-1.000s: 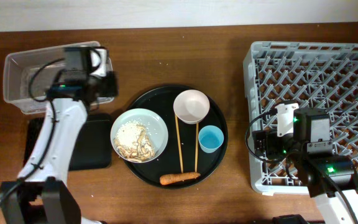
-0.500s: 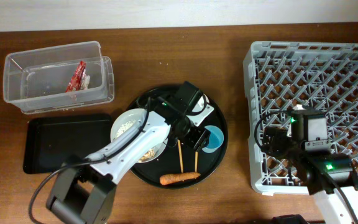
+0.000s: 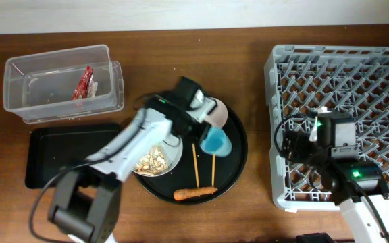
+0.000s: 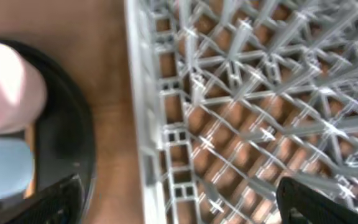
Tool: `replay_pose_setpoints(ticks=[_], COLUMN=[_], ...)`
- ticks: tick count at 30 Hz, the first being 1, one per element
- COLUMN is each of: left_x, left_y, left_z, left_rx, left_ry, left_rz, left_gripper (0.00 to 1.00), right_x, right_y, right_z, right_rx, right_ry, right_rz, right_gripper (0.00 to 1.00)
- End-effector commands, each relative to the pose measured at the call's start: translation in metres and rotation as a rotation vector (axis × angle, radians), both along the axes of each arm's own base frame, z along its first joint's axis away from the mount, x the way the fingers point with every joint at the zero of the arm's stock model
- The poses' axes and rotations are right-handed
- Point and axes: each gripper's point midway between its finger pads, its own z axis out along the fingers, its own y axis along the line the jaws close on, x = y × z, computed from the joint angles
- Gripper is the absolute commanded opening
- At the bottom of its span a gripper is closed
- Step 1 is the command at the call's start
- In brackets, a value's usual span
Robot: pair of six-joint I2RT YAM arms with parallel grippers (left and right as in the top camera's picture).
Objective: Sort waste into correct bins and load items into the dishwasher rack
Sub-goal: 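Grasp the blue cup on the tray with the left gripper, then lift the blue cup and hand it to the right gripper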
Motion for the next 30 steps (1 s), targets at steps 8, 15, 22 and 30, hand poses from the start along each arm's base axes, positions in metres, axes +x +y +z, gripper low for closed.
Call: replay_pose_setpoints(ticks=[8, 15, 22, 30], left_x=[0.037, 0.033, 0.012, 0.004], left_y=[0.045, 0.04, 0.001, -0.014], left_z=[0.139, 0.153, 0.176, 0.178], left_rx=[-0.687, -0.768, -0.865, -0.865], left_ry=[-0.021, 0.045, 0.157, 0.157], left_rz=[0.009, 0.012, -0.076, -0.118], left_gripper=[0.0, 0.0, 0.0, 0.0], right_x=[0.067, 0.068, 0.061, 0.039], right_y=[0.114, 0.156, 0.183, 0.187], right_z=[0.059, 0.09, 0.095, 0.126], right_rx=[0.529, 0.863, 0.841, 0.962], right_ry=[-0.259, -0.283, -0.312, -0.402], right_rz=[0.681, 1.009, 1.112, 1.289], right_gripper=[0.95, 0.98, 0.98, 0.78])
